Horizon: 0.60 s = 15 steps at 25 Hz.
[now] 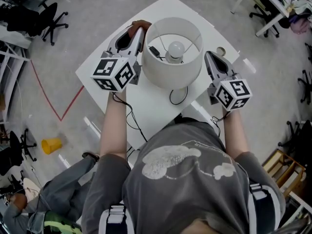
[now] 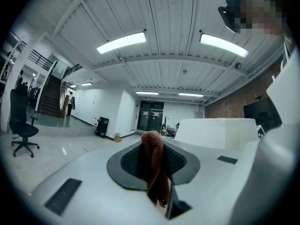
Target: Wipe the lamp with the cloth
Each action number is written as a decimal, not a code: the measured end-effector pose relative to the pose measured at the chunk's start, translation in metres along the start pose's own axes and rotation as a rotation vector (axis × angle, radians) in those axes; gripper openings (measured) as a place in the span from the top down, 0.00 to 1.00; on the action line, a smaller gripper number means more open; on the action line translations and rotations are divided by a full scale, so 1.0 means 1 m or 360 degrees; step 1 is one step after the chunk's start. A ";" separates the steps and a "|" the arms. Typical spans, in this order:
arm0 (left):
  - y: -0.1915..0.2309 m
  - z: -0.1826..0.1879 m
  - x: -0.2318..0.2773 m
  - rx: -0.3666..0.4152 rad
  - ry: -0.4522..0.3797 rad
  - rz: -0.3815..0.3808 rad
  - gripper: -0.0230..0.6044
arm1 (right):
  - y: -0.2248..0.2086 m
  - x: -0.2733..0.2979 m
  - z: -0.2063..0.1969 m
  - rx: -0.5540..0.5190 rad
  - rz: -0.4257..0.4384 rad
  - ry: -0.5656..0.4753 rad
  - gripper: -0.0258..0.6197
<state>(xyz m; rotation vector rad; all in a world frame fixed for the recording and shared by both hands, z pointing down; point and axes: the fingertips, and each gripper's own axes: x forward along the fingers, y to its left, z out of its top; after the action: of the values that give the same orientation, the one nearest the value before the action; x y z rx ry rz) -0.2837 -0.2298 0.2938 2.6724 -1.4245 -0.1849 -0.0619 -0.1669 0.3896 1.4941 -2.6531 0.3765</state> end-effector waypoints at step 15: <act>0.026 -0.057 -0.040 -0.0085 0.0134 0.0203 0.85 | 0.009 -0.024 -0.009 0.0001 -0.0044 0.0023 0.95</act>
<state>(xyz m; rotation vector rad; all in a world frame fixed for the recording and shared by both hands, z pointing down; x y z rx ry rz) -0.3181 -0.2083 0.3558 2.5058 -1.5346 -0.0967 -0.0574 -0.1401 0.3925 1.5209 -2.6186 0.3843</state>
